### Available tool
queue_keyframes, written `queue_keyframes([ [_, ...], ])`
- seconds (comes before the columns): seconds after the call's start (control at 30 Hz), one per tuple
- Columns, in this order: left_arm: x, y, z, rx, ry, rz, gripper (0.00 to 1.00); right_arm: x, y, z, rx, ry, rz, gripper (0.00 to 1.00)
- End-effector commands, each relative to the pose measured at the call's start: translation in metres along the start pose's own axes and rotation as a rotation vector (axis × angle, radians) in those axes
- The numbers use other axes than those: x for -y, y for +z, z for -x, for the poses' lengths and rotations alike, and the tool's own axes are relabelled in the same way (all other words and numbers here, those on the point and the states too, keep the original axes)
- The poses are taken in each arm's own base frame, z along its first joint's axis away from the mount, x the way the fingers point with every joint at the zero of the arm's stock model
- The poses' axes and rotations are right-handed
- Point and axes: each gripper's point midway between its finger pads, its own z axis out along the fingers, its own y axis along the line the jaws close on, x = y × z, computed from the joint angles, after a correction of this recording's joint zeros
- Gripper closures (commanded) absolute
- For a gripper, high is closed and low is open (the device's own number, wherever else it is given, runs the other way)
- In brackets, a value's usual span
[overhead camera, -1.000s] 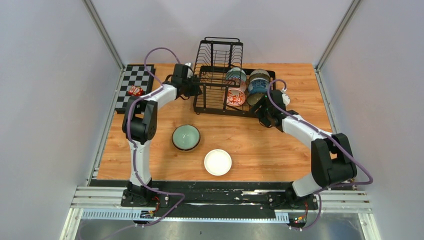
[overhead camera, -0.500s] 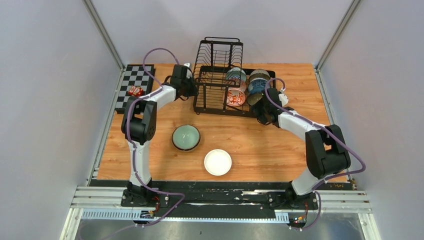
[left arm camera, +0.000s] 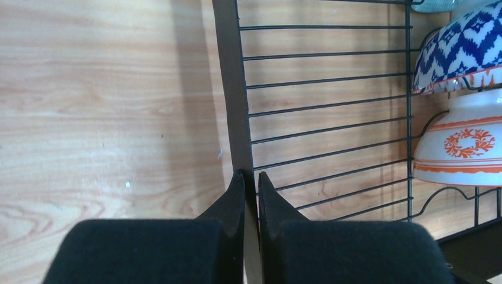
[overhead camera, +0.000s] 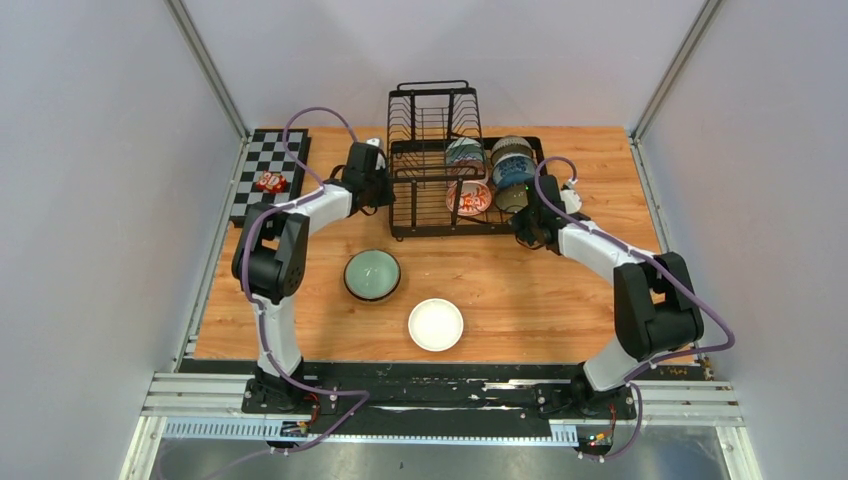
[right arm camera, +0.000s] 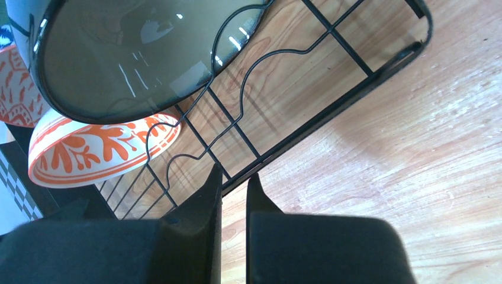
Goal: Load the bowls into the dish rack
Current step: Adjust the dish rack at the center of the board.
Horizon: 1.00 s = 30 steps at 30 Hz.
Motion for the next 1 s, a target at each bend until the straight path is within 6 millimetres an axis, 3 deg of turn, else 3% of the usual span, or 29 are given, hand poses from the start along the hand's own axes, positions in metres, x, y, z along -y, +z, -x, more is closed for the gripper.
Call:
queue_keyframes([
  [0.0, 0.066, -0.035, -0.018, -0.077, 0.027, -0.200, 1.00, 0.000, -0.002, 0.012, 0.023, -0.143, 0.028, 0.97],
  [0.2, 0.086, -0.057, -0.033, -0.074, 0.036, -0.249, 1.00, 0.008, -0.005, 0.019, -0.026, -0.243, 0.040, 0.97],
  [0.53, 0.141, -0.080, -0.063, -0.099, 0.096, -0.352, 1.00, 0.017, -0.001, 0.036, -0.086, -0.405, 0.073, 0.97],
  [0.87, 0.180, -0.096, -0.097, -0.112, 0.097, -0.439, 1.00, 0.024, 0.025, 0.062, -0.159, -0.485, 0.136, 0.97],
  [0.97, 0.178, -0.100, -0.101, -0.112, 0.099, -0.432, 1.00, 0.028, 0.029, 0.067, -0.167, -0.499, 0.119, 0.97],
])
